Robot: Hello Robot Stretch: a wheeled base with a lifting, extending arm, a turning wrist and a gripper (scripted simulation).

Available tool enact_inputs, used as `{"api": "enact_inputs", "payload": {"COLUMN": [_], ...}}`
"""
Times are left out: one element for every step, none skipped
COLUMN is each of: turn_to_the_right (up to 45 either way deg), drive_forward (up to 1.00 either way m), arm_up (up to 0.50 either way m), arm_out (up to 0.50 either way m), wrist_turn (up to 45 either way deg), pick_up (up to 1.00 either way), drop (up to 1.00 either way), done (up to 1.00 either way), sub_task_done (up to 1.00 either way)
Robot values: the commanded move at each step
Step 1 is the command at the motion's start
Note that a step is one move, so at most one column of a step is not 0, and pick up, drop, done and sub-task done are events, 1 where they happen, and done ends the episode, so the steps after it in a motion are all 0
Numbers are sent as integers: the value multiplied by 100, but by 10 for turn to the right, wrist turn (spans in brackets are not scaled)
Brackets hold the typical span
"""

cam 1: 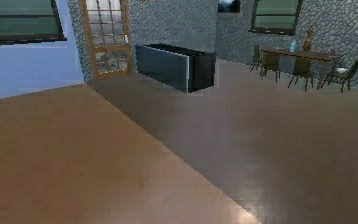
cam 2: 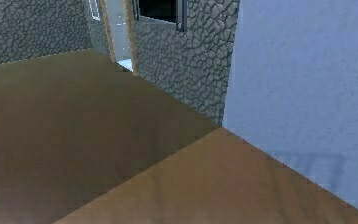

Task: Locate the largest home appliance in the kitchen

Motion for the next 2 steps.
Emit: {"api": "enact_inputs", "payload": {"turn_to_the_right": [-450, -450], "drive_forward": [0, 0], "arm_up": [0, 0], "arm_out": [0, 0], "wrist_turn": [0, 0], "pick_up": [0, 0], "drop": [0, 0], "done": [0, 0], "sub_task_done": [0, 0]}}
